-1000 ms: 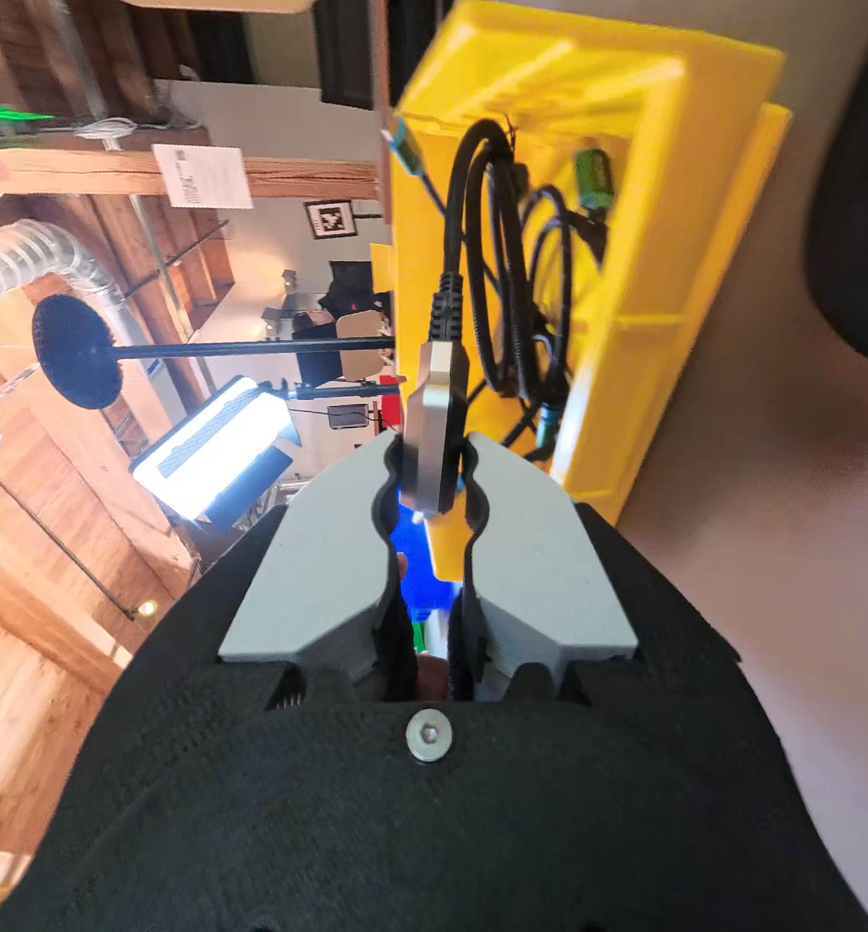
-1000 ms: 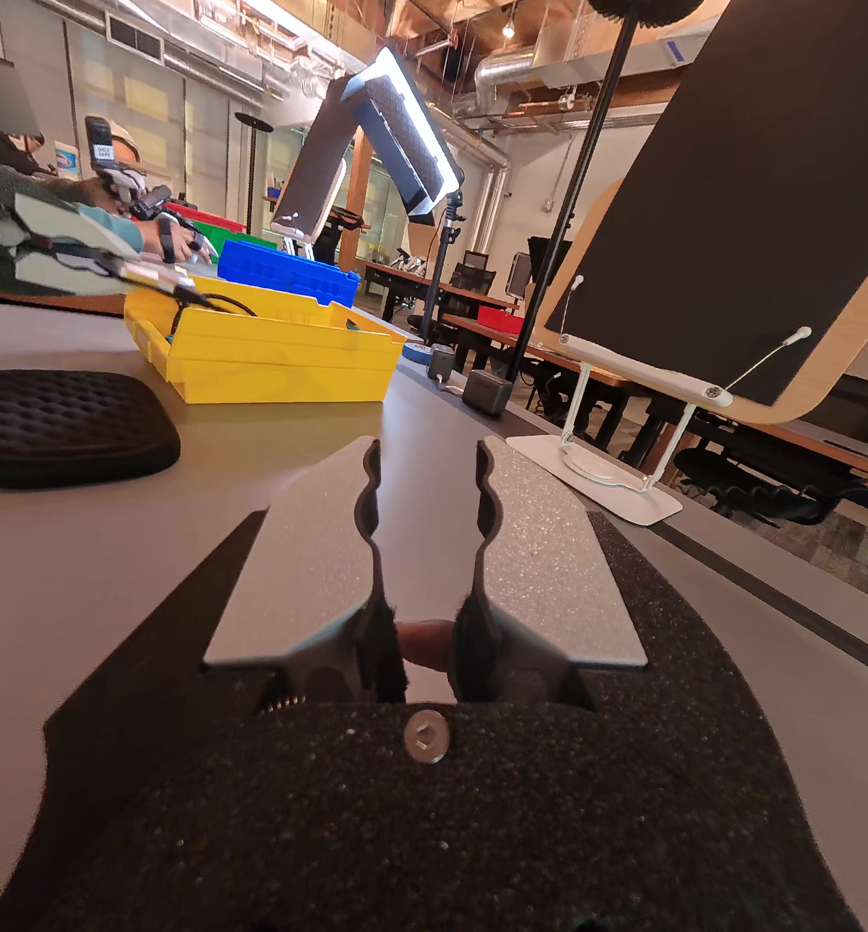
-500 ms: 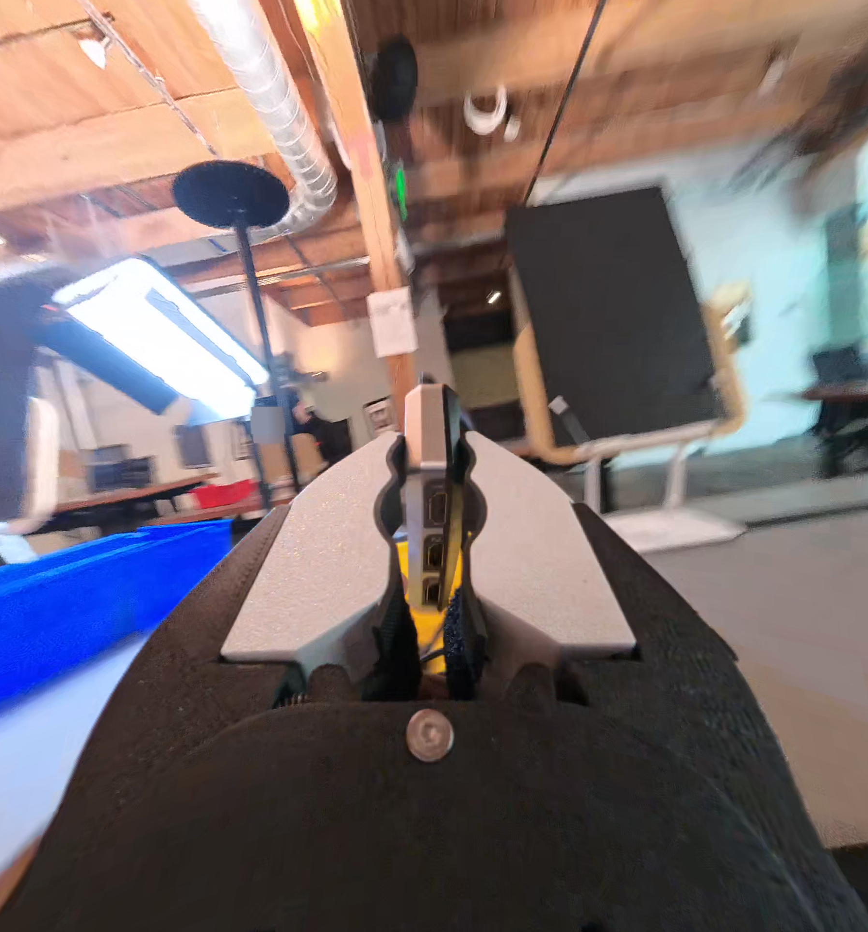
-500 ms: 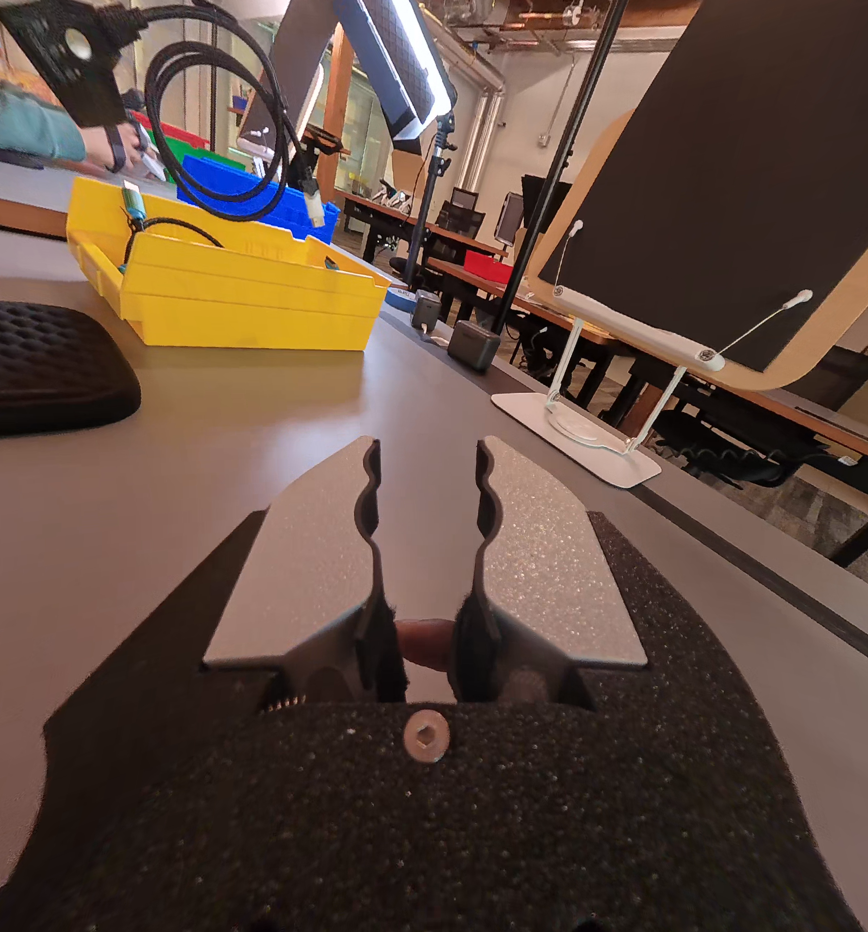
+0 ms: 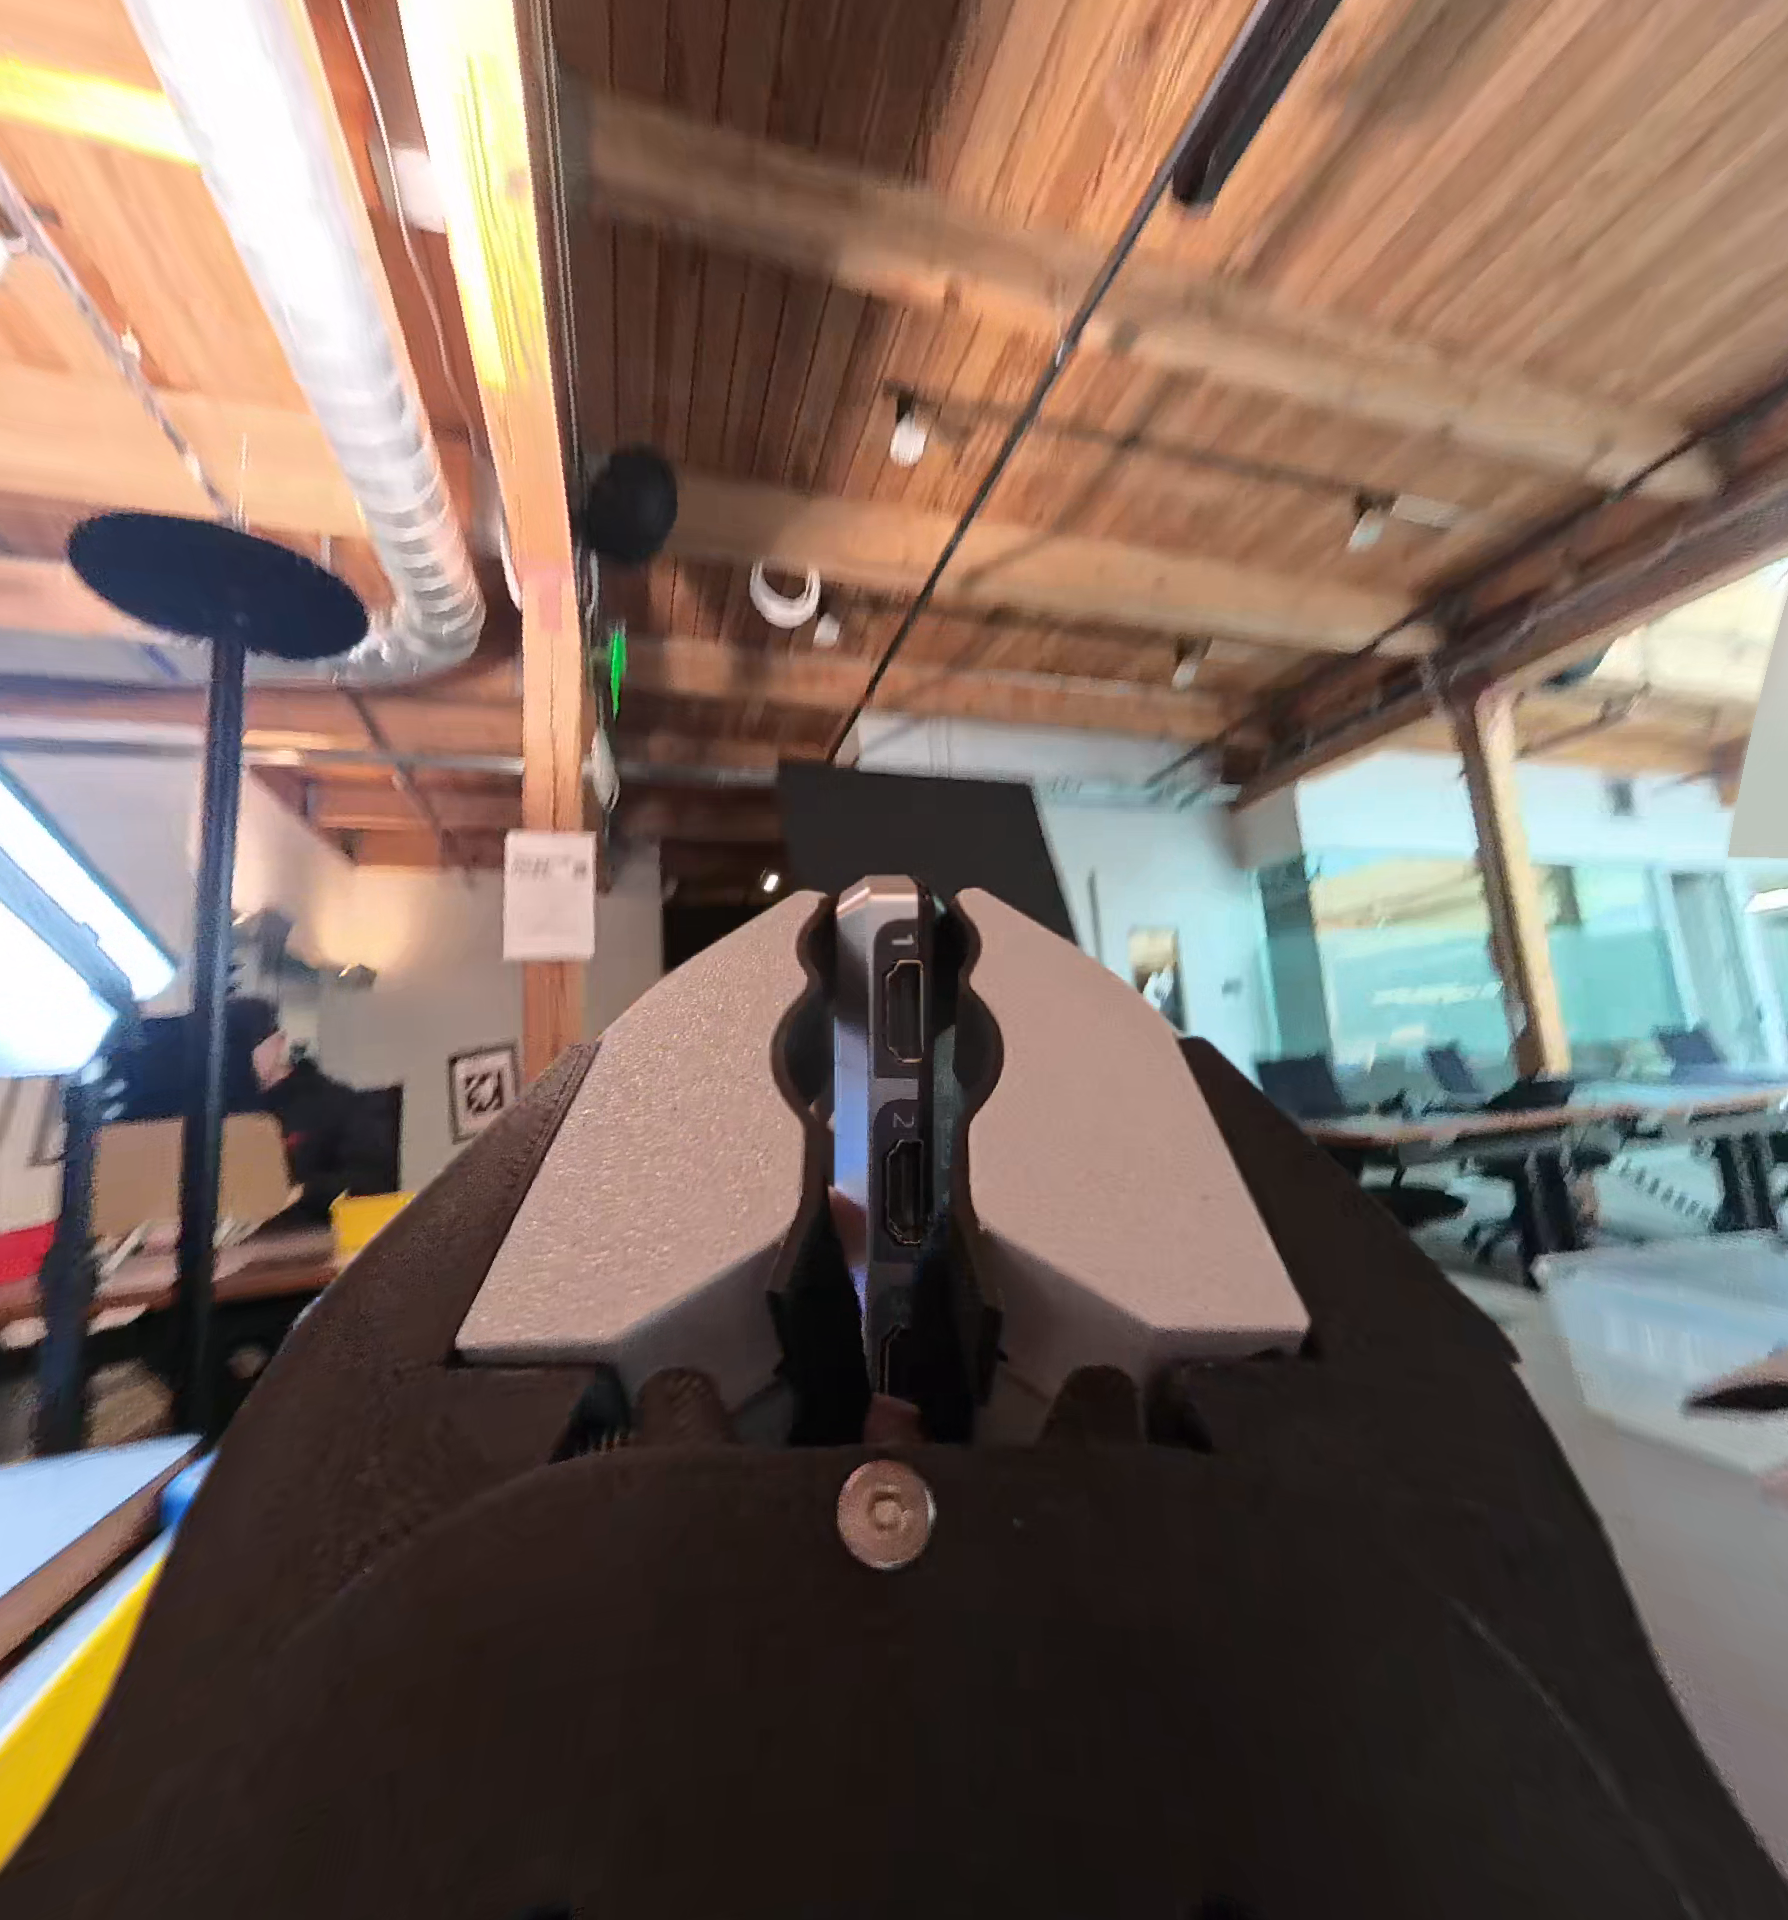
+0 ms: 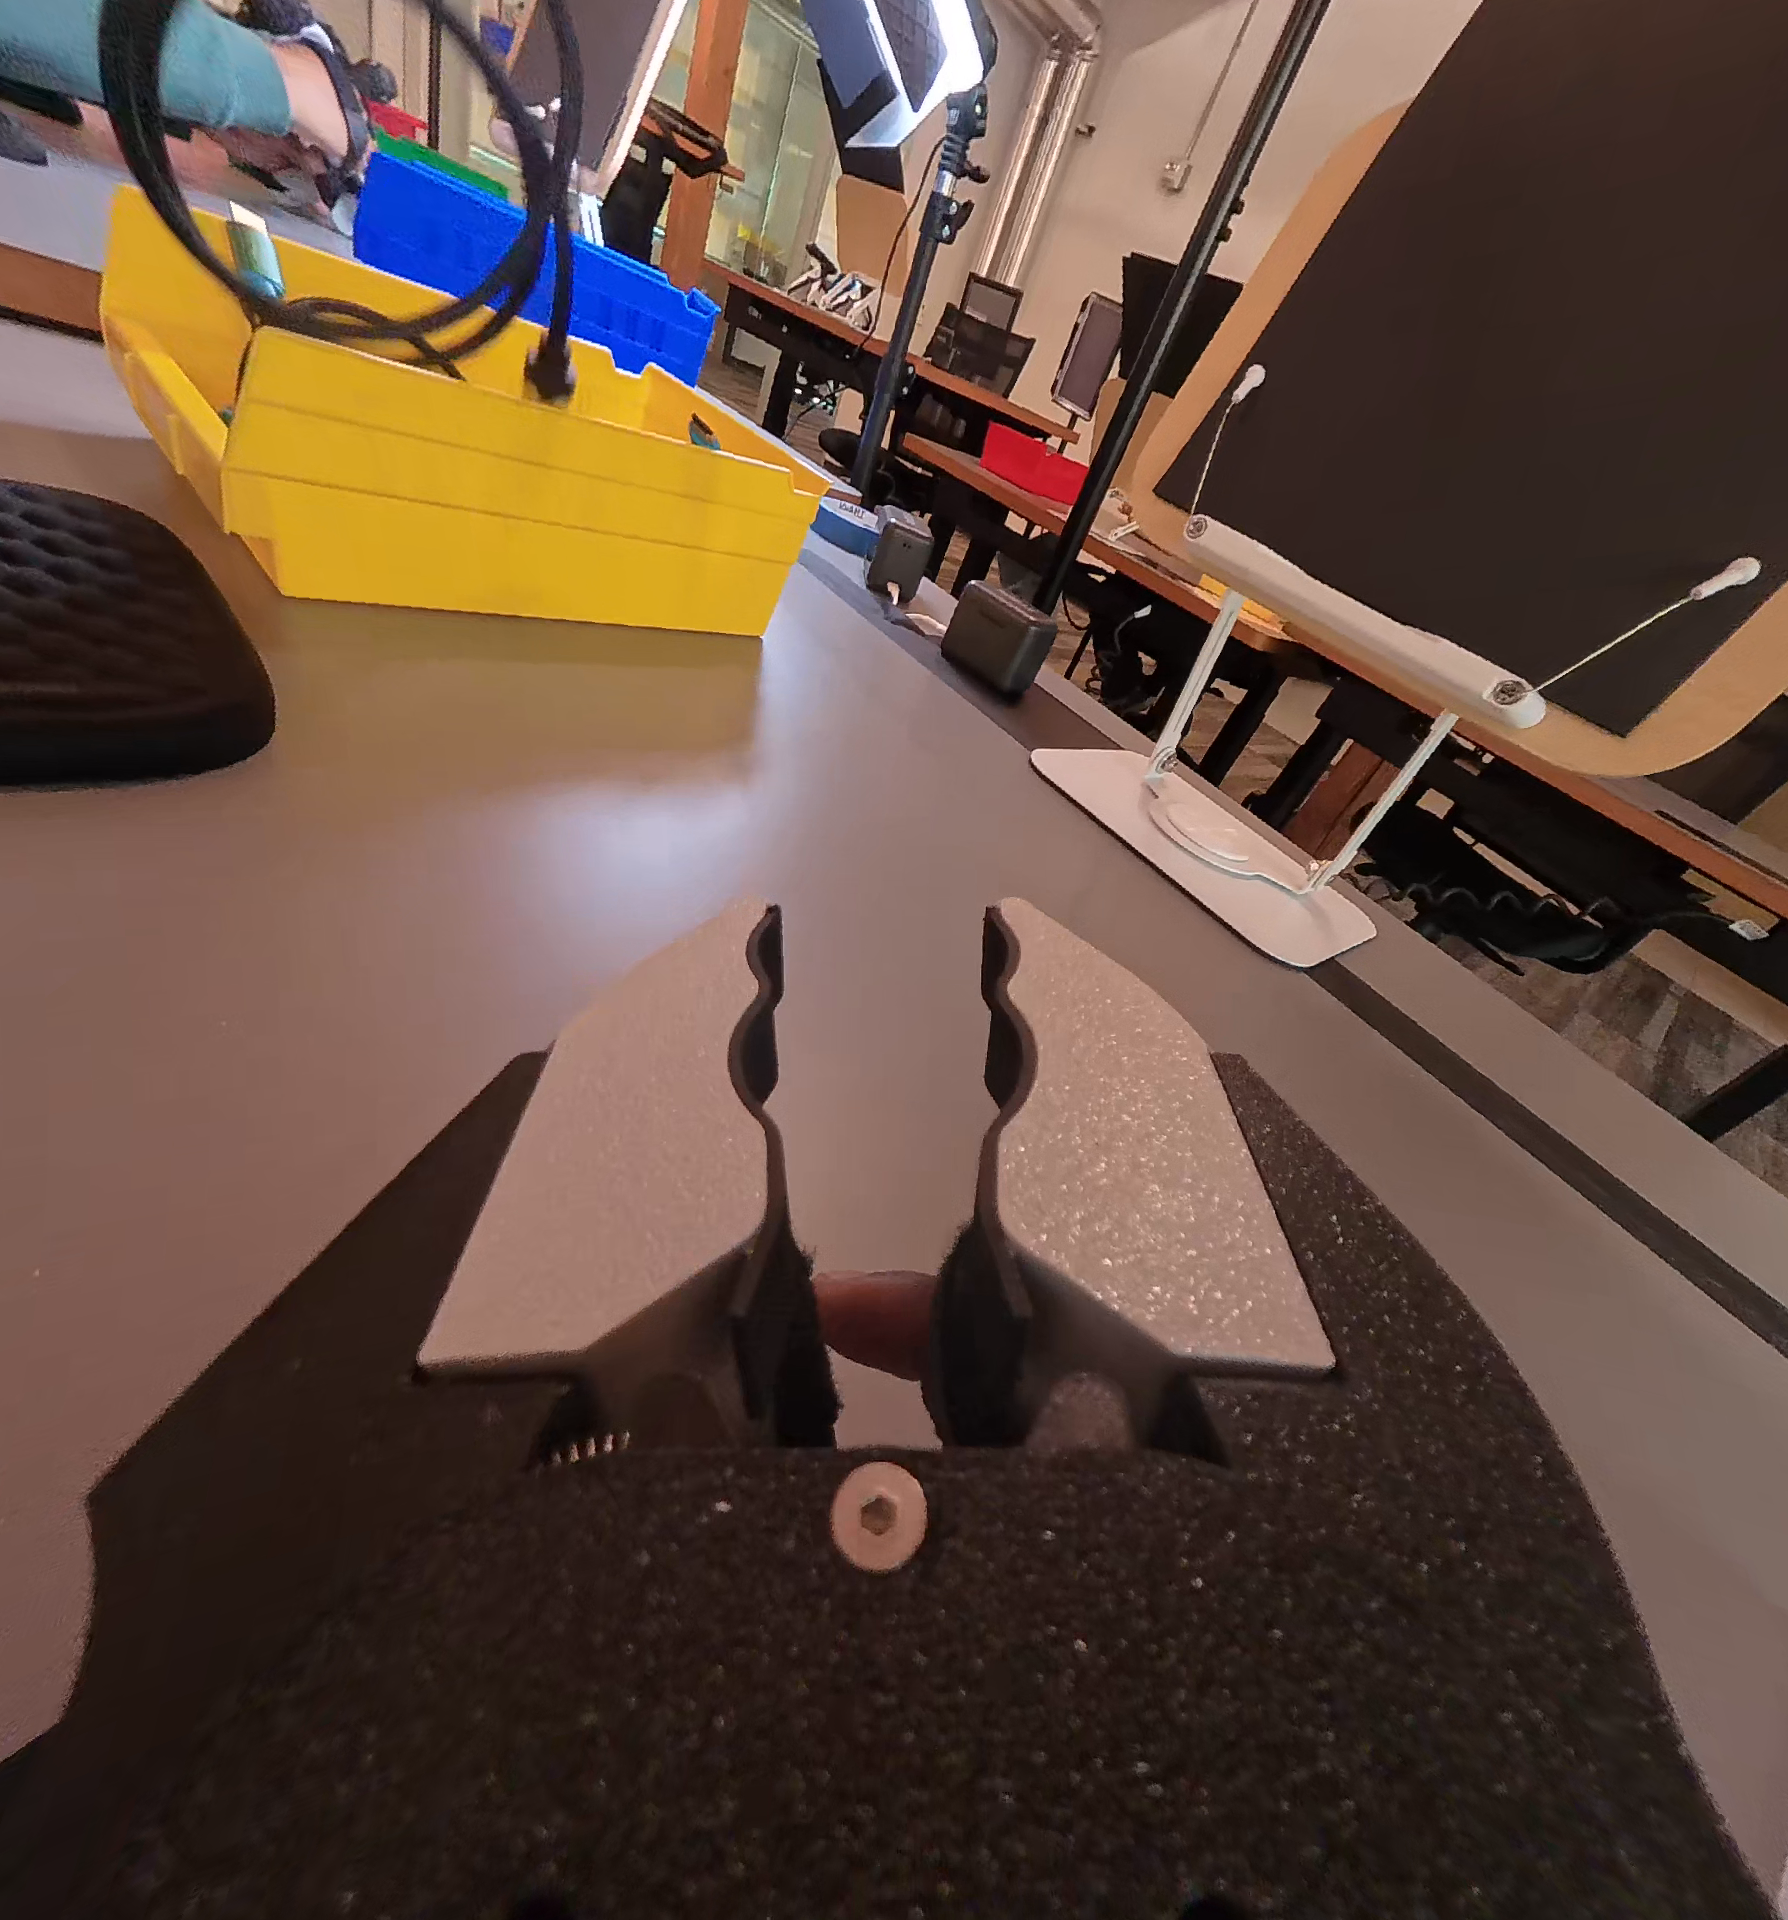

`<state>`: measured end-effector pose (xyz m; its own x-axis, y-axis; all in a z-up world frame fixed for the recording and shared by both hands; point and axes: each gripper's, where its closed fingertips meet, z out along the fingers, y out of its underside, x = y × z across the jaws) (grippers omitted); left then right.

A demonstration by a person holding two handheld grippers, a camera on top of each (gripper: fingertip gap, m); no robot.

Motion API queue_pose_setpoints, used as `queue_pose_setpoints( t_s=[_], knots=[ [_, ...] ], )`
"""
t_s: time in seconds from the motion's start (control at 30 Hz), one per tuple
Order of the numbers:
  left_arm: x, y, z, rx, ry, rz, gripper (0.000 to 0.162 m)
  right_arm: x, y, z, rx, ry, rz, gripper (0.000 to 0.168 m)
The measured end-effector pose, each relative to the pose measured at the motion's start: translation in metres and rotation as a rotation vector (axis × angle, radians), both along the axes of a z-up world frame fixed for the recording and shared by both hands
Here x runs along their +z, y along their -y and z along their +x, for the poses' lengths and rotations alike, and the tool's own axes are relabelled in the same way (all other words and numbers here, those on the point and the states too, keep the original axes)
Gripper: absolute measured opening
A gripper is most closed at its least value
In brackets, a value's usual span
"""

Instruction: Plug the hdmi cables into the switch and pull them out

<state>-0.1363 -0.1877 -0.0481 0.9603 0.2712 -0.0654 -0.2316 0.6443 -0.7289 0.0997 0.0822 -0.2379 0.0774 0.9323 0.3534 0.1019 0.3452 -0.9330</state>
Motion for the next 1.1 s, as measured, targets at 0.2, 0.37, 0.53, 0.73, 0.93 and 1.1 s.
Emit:
queue_pose_setpoints(
  t_s=[0.2, 0.37, 0.53, 0.73, 0.93, 1.1],
  knots=[
    [0.015, -0.001, 0.036, -0.373, 0.162, 0.206, 0.019, -0.005, 0.002, -0.002, 0.002, 0.034, 0.023, 0.037],
    [-0.058, -0.082, 0.055, -0.596, 0.535, 0.054, 0.019, -0.003, 0.004, -0.001, 0.009, 0.024, 0.022, 0.038],
    [-0.13, -0.132, 0.063, -0.622, 0.828, -0.059, 0.019, 0.002, 0.013, 0.0, 0.063, -0.003, 0.024, 0.04],
    [-0.157, -0.144, 0.068, -0.611, 0.984, -0.125, 0.019, -0.013, 0.042, -0.021, 0.106, 0.092, 0.371, 0.06],
    [-0.176, -0.159, 0.095, -0.743, 1.213, -0.203, 0.019, -0.014, 0.064, -0.063, -0.034, 0.182, 1.017, 0.083],
    [-0.19, -0.169, 0.125, -0.858, 1.363, -0.242, 0.019, 0.01, 0.099, -0.073, -0.026, 0.013, 1.284, 0.059]
  ],
)
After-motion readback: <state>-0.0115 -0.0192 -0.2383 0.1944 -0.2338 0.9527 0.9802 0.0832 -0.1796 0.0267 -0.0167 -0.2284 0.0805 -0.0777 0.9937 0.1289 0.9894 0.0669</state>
